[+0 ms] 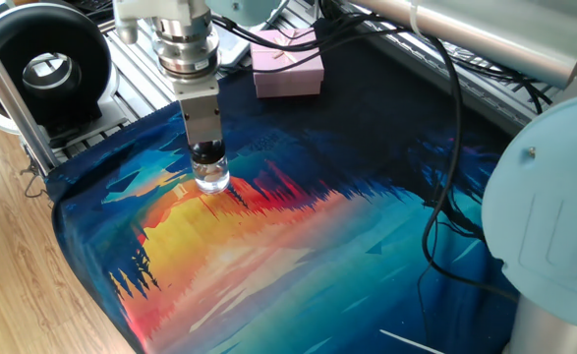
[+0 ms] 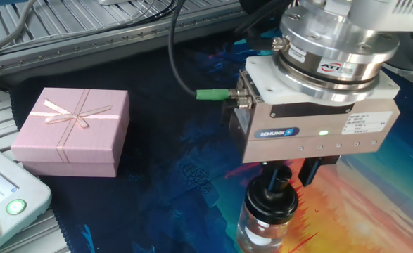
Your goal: Screw the lid onto the jar
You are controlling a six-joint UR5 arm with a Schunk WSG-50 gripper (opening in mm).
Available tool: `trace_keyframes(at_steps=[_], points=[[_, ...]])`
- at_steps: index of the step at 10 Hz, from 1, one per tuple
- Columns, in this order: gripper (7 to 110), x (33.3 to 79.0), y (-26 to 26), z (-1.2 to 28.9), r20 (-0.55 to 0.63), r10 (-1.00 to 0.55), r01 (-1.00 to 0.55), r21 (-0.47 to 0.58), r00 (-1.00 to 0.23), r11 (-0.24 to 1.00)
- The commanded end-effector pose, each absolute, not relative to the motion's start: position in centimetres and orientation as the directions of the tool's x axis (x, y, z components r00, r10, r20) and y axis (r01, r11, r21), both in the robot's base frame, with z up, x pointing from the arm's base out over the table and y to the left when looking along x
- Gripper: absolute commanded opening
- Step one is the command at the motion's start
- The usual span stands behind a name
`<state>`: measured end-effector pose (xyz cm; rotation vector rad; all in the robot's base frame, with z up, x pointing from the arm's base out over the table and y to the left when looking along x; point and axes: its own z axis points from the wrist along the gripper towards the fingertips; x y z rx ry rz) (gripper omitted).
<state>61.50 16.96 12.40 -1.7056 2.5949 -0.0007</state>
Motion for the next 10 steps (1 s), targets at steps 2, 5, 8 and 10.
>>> trace_keyframes(at_steps=[2, 5, 8, 10], points=[[44, 61.2, 17.4, 13.0, -0.037, -0.916, -0.917, -0.008, -0.399, 0.399], [44, 61.6, 16.2, 12.6, -0.007, -0.917, -0.916, -0.04, -0.4, 0.4], [44, 62.0, 16.2, 12.1, -0.032, -0.925, -0.924, -0.039, -0.379, 0.38], [44, 62.0, 16.2, 12.2, -0.034, -0.926, -0.925, -0.04, -0.377, 0.378]])
